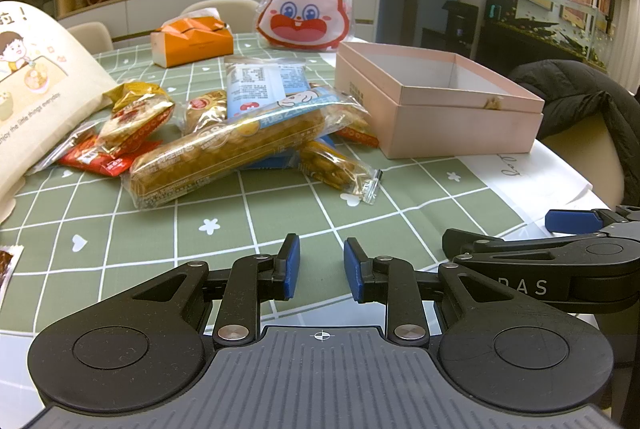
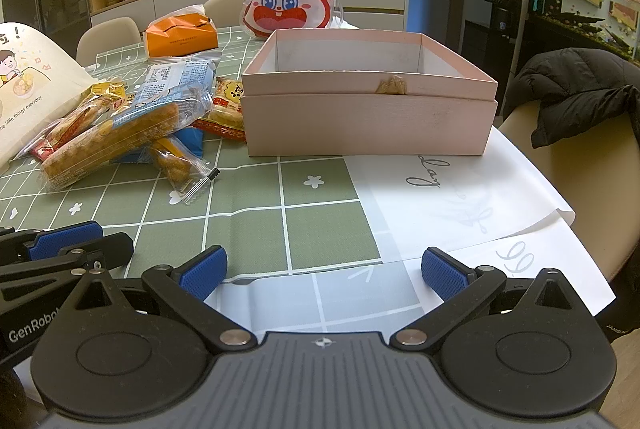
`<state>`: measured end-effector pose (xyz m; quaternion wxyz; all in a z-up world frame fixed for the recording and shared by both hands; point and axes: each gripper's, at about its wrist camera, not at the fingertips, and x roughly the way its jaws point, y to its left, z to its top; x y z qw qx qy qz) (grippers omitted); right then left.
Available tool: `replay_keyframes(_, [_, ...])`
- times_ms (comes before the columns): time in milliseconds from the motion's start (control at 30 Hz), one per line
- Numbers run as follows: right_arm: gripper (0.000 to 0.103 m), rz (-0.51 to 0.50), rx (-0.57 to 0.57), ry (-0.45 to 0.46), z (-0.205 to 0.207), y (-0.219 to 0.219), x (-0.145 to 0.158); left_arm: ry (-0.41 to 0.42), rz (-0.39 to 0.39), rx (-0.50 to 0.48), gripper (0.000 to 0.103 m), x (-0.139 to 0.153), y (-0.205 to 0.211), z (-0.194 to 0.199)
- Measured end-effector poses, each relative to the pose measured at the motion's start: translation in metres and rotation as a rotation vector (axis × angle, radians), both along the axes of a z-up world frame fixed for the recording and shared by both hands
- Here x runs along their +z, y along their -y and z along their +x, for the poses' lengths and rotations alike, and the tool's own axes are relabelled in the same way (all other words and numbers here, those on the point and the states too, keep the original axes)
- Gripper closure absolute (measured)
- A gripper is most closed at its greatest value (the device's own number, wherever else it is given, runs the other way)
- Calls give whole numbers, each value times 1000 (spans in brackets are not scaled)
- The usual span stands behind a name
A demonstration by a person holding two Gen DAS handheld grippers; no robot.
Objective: Organize snacks
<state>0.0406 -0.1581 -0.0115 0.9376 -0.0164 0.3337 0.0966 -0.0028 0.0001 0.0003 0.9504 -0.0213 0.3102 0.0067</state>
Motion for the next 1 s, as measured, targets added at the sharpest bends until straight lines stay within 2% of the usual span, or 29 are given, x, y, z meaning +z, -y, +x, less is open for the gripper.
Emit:
replay_keyframes(567, [0, 0, 0, 1, 0, 0, 0, -2, 4, -5, 74, 0, 0, 0])
replay_keyframes(667, [0, 0, 0, 0, 1, 1, -1, -16, 28, -41, 74, 2, -1, 2])
replay_keyframes(700, [0, -1, 1, -1, 2, 1, -2, -40, 35, -80, 74, 5, -5, 4])
replay_keyframes(767, [0, -4, 23, -11, 5, 3, -3, -80, -5, -108, 75, 8, -15, 6])
replay_keyframes(867, [0, -10, 117, -39, 8, 5, 3, -175, -105, -164, 76, 17, -44, 8])
replay_keyframes(1000, [0, -17, 140, -59, 9, 6, 4, -216, -124, -128, 77, 28, -93, -5])
